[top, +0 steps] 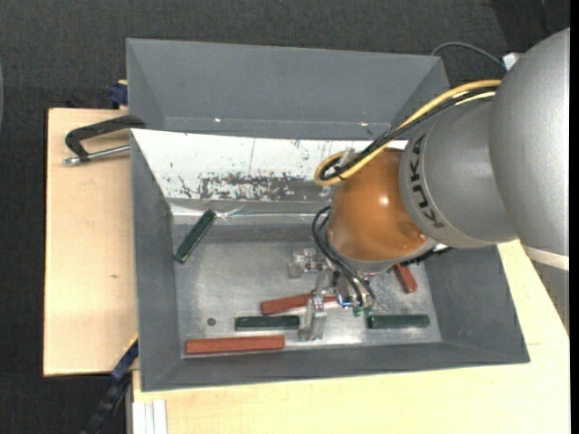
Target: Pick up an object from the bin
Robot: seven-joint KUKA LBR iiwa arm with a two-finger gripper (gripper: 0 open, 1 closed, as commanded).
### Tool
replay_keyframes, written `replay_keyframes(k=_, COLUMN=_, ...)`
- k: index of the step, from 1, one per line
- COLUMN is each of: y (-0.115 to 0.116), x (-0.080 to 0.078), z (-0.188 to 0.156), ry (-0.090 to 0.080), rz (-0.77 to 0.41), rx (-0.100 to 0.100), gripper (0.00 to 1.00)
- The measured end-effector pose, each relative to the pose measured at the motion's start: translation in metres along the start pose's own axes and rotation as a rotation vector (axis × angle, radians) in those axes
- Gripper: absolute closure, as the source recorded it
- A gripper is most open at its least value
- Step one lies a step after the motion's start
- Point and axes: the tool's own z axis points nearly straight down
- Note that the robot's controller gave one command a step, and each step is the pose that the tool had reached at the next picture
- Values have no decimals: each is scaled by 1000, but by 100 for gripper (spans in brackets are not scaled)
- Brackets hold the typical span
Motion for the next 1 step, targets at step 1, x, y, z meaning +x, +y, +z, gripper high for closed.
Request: replay_keyframes(k=1, y=-13, x=2, z=-1, ry=-2, rz=-129, rx=1, gripper=100)
